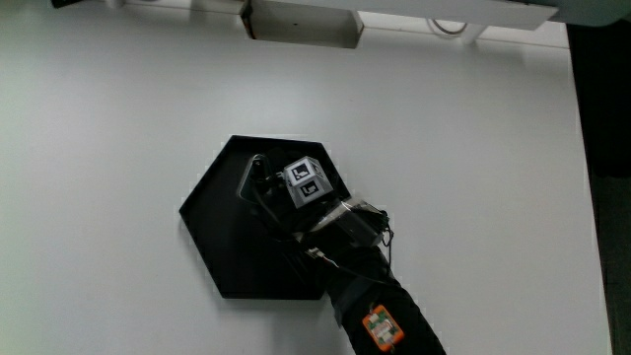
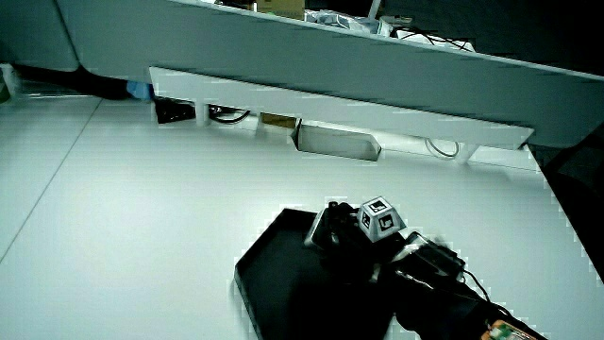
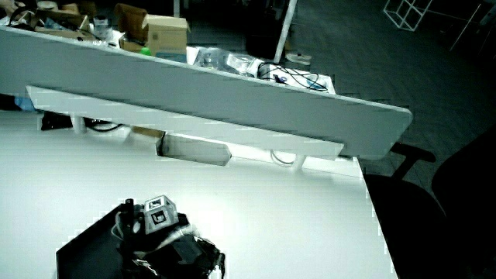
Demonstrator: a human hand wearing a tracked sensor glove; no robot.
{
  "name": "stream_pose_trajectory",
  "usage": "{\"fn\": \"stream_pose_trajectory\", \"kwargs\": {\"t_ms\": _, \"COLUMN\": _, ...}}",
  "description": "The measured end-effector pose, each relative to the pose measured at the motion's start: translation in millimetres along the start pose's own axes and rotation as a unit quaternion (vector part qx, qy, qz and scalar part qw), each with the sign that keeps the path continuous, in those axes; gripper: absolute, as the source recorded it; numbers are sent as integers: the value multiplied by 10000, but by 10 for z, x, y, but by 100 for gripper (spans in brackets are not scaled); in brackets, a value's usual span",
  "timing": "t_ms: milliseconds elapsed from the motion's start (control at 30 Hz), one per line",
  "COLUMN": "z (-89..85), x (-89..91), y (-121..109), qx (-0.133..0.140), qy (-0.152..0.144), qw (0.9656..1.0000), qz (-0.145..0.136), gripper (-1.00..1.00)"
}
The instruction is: Place speaker into plate
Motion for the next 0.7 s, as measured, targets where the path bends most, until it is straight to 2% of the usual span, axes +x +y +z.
{"fn": "stream_pose_trajectory", "kwargs": {"t_ms": 67, "z": -17, "x": -49, "y": 94, "qx": -170, "qy": 8, "qw": 9998, "qz": 102, "gripper": 0}}
{"fn": "stream_pose_trajectory", "kwargs": {"t_ms": 200, "z": -83, "x": -104, "y": 210, "qx": -495, "qy": -270, "qw": 9983, "qz": 152, "gripper": 0}}
{"fn": "stream_pose_trajectory", "kwargs": {"t_ms": 233, "z": -92, "x": -111, "y": 230, "qx": -554, "qy": -379, "qw": 9977, "qz": 53, "gripper": 0}}
{"fn": "stream_pose_trajectory", "kwargs": {"t_ms": 267, "z": -62, "x": -125, "y": 236, "qx": -489, "qy": -501, "qw": 9974, "qz": -167, "gripper": 0}}
{"fn": "stream_pose_trajectory", "kwargs": {"t_ms": 300, "z": -3, "x": -157, "y": 231, "qx": -393, "qy": -550, "qw": 9975, "qz": -227, "gripper": 0}}
{"fn": "stream_pose_trajectory", "kwargs": {"t_ms": 333, "z": -169, "x": -224, "y": 363, "qx": -771, "qy": -663, "qw": 9946, "qz": -191, "gripper": 0}}
{"fn": "stream_pose_trajectory", "kwargs": {"t_ms": 367, "z": -149, "x": -268, "y": 362, "qx": -827, "qy": -522, "qw": 9951, "qz": 132, "gripper": 0}}
{"fn": "stream_pose_trajectory", "kwargs": {"t_ms": 400, "z": -179, "x": -292, "y": 380, "qx": -926, "qy": -618, "qw": 9937, "qz": 98, "gripper": 0}}
{"fn": "stream_pose_trajectory", "kwargs": {"t_ms": 567, "z": -267, "x": -367, "y": 446, "qx": -1160, "qy": -830, "qw": 9897, "qz": 92, "gripper": 0}}
{"fn": "stream_pose_trajectory", "kwargs": {"t_ms": 700, "z": -289, "x": -417, "y": 465, "qx": -1154, "qy": -963, "qw": 9886, "qz": 51, "gripper": 0}}
